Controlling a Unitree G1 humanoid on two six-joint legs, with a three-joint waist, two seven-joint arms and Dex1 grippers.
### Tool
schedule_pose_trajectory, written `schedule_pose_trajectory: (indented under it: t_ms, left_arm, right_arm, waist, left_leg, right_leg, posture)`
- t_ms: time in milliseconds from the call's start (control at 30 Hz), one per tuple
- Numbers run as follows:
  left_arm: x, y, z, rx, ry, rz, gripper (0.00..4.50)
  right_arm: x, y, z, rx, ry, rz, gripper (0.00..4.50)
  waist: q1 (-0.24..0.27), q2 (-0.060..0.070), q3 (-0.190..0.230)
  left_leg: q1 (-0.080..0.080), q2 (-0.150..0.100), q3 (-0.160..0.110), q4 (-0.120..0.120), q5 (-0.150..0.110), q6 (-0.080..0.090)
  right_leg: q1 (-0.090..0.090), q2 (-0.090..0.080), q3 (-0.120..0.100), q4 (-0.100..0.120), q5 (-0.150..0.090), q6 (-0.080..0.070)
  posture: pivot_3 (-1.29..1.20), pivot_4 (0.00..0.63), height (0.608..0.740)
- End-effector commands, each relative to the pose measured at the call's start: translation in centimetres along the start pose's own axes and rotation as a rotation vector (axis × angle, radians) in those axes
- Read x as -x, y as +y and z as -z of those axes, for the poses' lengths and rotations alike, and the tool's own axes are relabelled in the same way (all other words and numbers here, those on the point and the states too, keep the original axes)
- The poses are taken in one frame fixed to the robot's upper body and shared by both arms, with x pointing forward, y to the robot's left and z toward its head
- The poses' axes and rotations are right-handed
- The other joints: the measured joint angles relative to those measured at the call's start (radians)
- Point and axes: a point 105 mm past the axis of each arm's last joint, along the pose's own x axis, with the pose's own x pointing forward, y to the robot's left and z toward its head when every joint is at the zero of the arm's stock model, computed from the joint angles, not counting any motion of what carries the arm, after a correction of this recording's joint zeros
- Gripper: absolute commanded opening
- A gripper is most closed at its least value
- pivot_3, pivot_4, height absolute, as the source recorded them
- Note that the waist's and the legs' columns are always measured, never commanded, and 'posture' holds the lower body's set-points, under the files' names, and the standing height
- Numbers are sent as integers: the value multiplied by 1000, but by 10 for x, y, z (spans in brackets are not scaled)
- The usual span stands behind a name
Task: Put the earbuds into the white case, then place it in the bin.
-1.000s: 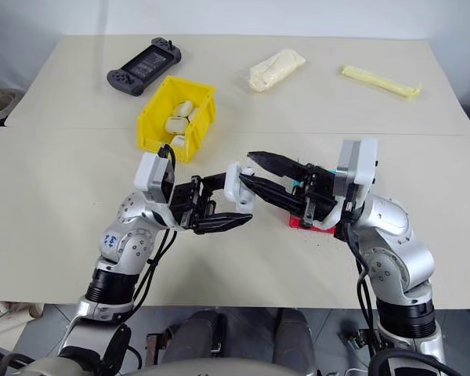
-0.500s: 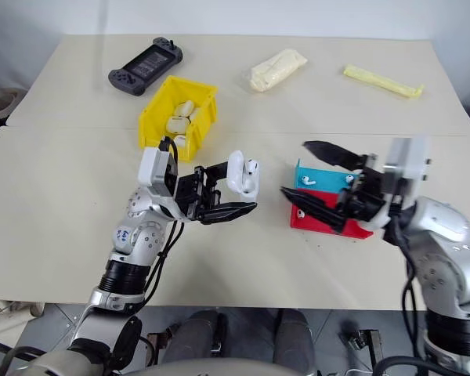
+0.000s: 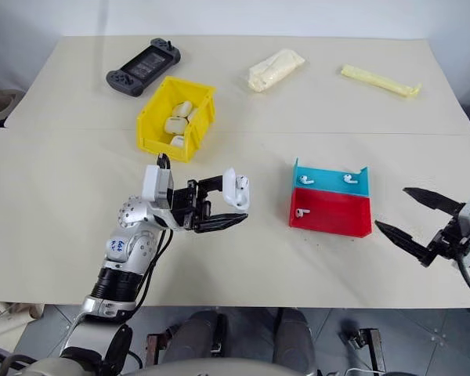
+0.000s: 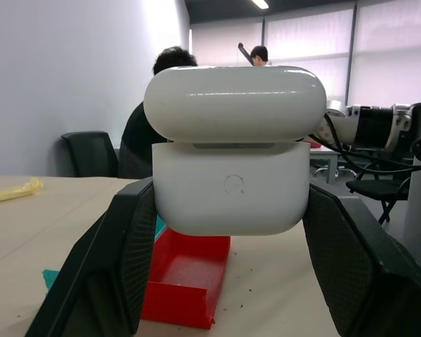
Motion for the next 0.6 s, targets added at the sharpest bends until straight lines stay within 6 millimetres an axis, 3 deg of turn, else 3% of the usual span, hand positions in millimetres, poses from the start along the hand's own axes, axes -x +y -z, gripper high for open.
schedule_pose_trajectory:
  t_ms: [33,167,300,367,600]
  left_arm:
    - [-3,-2,-7,-48,-11,0,2770]
    - [-3,-2,-7,-52,-12,-15,2770]
    - [-4,-3,-6,-56,-24,-27,2770]
    - [-6,-2,-5,-56,-30,-31,2770]
    - [-13,-3,-3,-61,-54,-39,2770]
  right_arm:
    - [-6,-10,-9,63,4,-34,4469]
    - [-27,-19,-19,17,24,-92,4469]
    - [-66,-37,-16,56,268,-137,4469]
    - [-85,-51,-22,98,294,-123,4469]
    - [-121,-67,-14,212,533,-215,4469]
  waist:
    - [0,0,0]
    - [-2,0,0]
    - [-6,1,0]
    - [-4,1,0]
    - [-3,1,0]
  left_leg:
    - [0,0,0,0,0,0]
    - [0,0,0,0,0,0]
    - [0,0,2,1,0,0]
    - [0,1,1,0,0,0]
    - [-3,0,0,0,0,0]
  right_leg:
    - [0,0,0,0,0,0]
    - [0,0,0,0,0,0]
    - [-1,0,1,0,0,0]
    - [-1,0,1,0,0,0]
    - [-1,0,-2,-3,0,0]
  posture:
    - [0,150,740]
    - [0,150,740]
    - [0,150,740]
    - [0,150,740]
    - [0,150,740]
